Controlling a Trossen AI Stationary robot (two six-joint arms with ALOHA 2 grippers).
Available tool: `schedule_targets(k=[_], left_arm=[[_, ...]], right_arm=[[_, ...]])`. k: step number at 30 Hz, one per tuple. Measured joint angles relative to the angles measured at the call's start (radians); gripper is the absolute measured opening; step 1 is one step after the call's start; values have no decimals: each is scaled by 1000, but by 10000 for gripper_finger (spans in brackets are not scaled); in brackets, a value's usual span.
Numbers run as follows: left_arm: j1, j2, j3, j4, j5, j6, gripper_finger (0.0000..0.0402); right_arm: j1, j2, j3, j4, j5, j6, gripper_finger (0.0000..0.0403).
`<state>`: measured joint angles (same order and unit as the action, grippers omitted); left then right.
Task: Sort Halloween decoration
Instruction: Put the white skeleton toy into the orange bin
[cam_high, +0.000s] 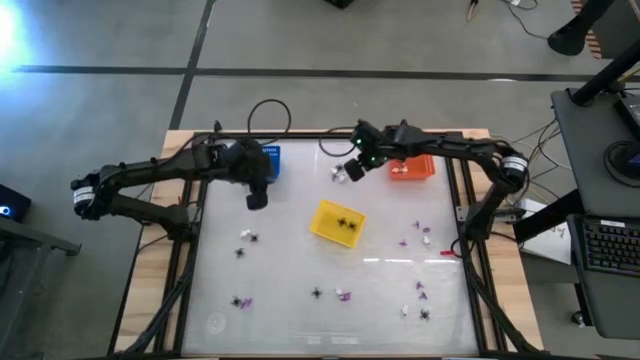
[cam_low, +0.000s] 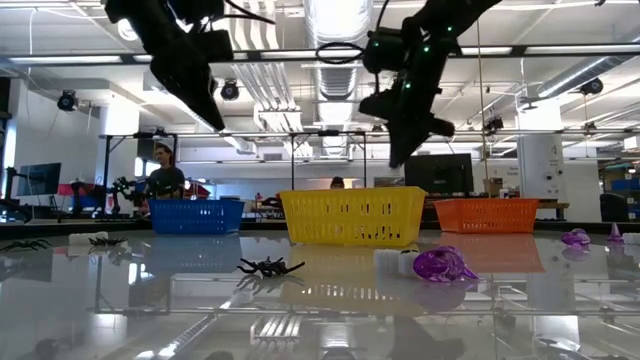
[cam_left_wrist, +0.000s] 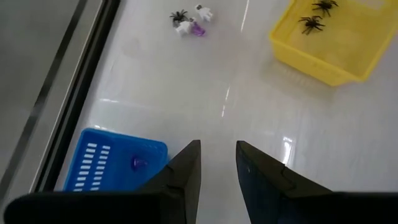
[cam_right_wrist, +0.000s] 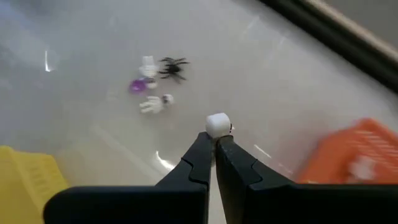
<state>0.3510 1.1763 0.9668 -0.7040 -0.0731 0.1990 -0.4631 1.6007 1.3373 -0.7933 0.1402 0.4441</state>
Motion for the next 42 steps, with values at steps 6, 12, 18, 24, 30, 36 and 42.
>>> schedule_targets(k=[6, 12, 18, 24, 30, 36, 42], left_arm=[[20, 0, 0, -1, 0, -25, 84], [20, 0, 0, -1, -1, -25, 84], [23, 0, 0, -1, -52, -33, 84], [24, 0, 0, -1, -53, -60, 84], [24, 0, 0, -1, -94, -61, 84], [24, 0, 0, 0, -123, -68, 84], [24, 0, 0, 0, -130, -78, 84]], right_arm=[[-50, -78, 0, -123, 44, -67, 8], [-101, -136, -16, -222, 43, -103, 8], [-160, -163, -70, -277, 42, -129, 8], [-243, -165, -148, -219, -29, -175, 8], [-300, -165, -206, -189, -86, -202, 8], [-315, -165, -253, -188, -96, -221, 8], [-317, -165, -276, -179, -86, -221, 9]])
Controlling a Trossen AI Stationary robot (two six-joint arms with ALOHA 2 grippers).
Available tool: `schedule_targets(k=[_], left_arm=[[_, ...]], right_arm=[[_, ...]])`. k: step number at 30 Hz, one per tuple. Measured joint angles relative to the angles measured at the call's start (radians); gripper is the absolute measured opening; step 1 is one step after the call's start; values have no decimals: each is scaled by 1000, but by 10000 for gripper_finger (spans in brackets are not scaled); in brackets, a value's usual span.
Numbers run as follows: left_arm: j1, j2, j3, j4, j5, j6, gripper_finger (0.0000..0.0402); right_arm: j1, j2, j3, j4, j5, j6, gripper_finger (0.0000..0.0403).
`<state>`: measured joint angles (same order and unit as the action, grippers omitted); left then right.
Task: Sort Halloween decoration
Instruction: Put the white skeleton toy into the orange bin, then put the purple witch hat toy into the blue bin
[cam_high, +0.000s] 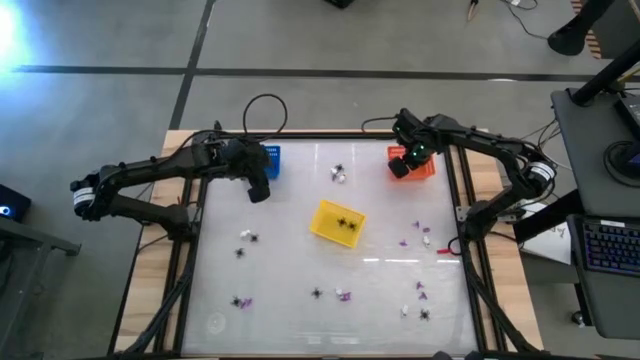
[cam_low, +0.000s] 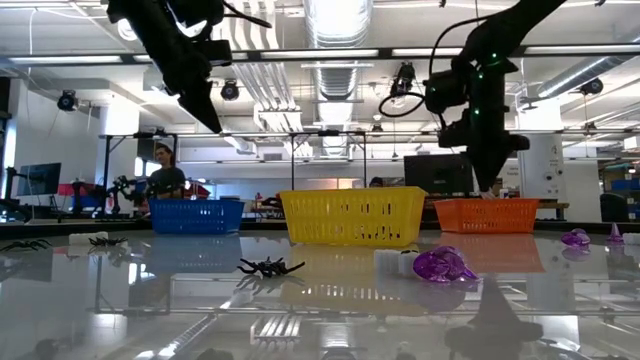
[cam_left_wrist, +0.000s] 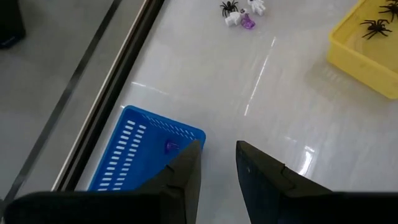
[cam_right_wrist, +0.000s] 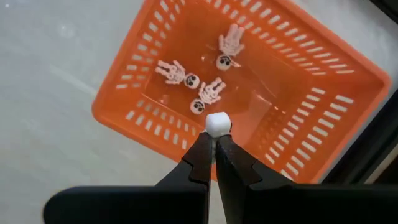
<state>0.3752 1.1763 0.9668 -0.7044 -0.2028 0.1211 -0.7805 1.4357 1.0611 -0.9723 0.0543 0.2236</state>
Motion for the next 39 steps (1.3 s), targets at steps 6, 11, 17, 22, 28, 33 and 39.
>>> schedule_targets(k=[6, 11, 17, 22, 28, 33, 39], left_arm=[[0, 0, 0, -4, -1, 0, 84], [0, 0, 0, -14, -1, 0, 84], [0, 0, 0, -17, -1, -1, 84], [0, 0, 0, -39, -1, -1, 98], [0, 0, 0, -84, -21, 0, 127], [0, 0, 0, -108, -34, -41, 131], [-1, 0, 0, -158, -23, -63, 121]], right_arm=[[1, 0, 16, 30, 80, 9, 10], [1, 0, 17, 35, 80, 1, 35], [1, 0, 17, 36, 81, 8, 82], [1, 0, 28, 37, 80, 38, 106], [1, 0, 57, 35, 36, 105, 105], [8, 0, 95, 27, -171, 172, 105], [82, -2, 160, -39, -298, 188, 105]])
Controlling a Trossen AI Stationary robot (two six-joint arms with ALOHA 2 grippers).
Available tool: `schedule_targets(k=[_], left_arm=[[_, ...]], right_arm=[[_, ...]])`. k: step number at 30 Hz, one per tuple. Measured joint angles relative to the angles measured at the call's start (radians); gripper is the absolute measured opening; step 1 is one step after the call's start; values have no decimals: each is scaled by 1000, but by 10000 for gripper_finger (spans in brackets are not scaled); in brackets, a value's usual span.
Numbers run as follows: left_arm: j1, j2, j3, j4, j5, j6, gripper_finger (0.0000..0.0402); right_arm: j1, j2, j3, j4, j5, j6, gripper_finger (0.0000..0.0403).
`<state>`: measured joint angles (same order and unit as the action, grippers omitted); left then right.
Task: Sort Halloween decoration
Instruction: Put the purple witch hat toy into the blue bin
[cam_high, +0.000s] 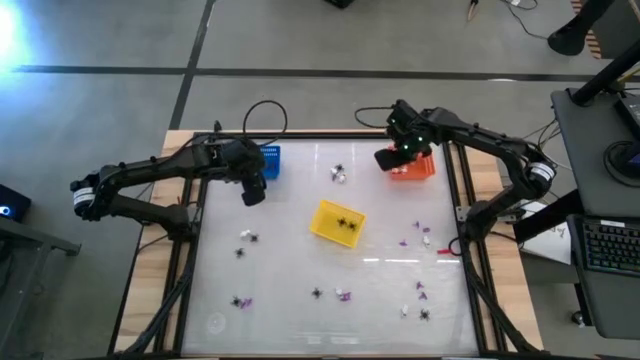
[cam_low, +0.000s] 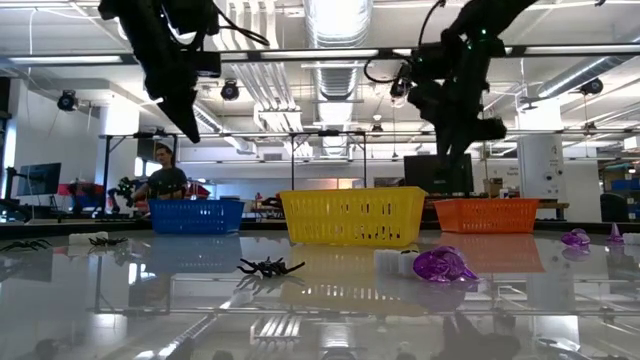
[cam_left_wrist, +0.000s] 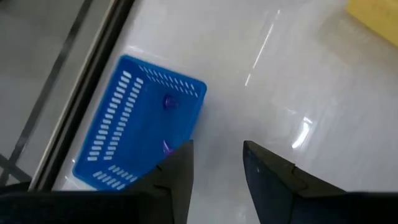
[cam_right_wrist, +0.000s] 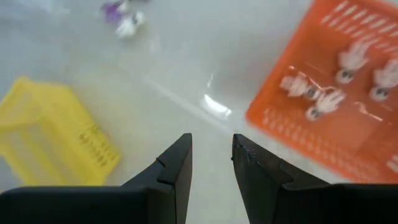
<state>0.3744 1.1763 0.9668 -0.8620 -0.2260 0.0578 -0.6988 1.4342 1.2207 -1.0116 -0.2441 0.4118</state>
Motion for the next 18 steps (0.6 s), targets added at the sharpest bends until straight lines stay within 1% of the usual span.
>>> schedule_targets(k=[4, 9, 13, 18], left_arm=[[0, 0, 0, -38, 0, -1, 113], [0, 0, 0, -48, 0, 11, 107], [1, 0, 0, -48, 0, 32, 107], [0, 0, 0, -48, 0, 78, 107]], right_arm=[[65, 0, 25, -100, 1, 21, 105], [154, 0, 22, -171, 10, 72, 105], [252, 0, 20, -205, 63, 132, 105], [375, -1, 19, -254, 72, 208, 105]])
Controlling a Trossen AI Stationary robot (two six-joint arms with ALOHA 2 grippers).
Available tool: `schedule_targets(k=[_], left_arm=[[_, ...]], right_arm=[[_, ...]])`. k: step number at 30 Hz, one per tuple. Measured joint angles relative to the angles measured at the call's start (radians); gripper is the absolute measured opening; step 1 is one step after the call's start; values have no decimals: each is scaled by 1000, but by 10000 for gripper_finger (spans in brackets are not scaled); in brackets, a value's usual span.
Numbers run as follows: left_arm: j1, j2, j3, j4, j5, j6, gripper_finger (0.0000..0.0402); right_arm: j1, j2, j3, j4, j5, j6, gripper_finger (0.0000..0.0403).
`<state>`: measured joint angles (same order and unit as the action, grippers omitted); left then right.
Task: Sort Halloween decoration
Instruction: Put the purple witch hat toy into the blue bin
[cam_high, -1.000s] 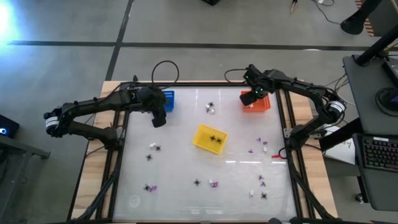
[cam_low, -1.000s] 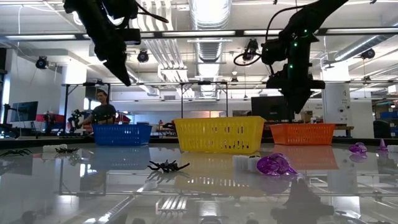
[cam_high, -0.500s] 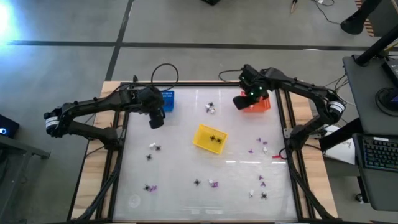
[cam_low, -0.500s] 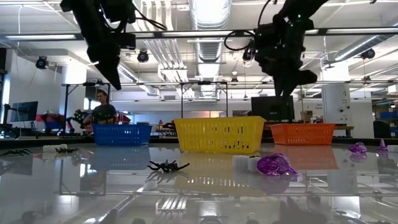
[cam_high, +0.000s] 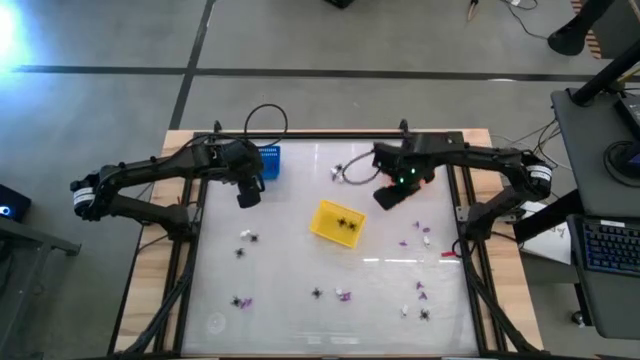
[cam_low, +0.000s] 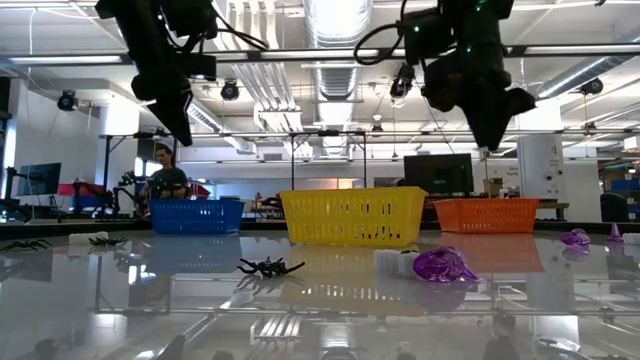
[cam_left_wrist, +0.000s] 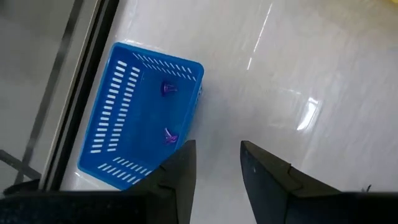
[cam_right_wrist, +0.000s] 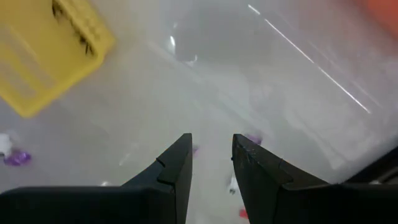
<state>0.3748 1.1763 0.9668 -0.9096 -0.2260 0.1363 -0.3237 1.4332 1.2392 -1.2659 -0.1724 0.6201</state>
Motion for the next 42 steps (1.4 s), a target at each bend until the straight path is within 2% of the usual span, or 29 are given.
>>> schedule_targets(k=[9, 15, 23, 27, 30, 38, 42], left_arm=[[0, 0, 0, 0, 0, 87, 107], [0, 0, 0, 0, 0, 94, 107], [0, 0, 0, 0, 1, 93, 107], [0, 0, 0, 0, 13, 91, 107], [0, 0, 0, -1, 46, 91, 107], [0, 0, 0, -2, 61, 91, 107], [0, 0, 0, -1, 61, 91, 107]], right_arm=[[238, -2, -5, -93, 95, 167, 105], [385, -33, -41, -162, 95, 331, 105], [546, -136, -173, -161, 95, 617, 105], [578, -201, -261, -150, 112, 727, 105], [579, -260, -330, -73, 139, 775, 105], [579, -365, -533, 129, 158, 775, 105], [579, -372, -594, 166, 225, 833, 105]])
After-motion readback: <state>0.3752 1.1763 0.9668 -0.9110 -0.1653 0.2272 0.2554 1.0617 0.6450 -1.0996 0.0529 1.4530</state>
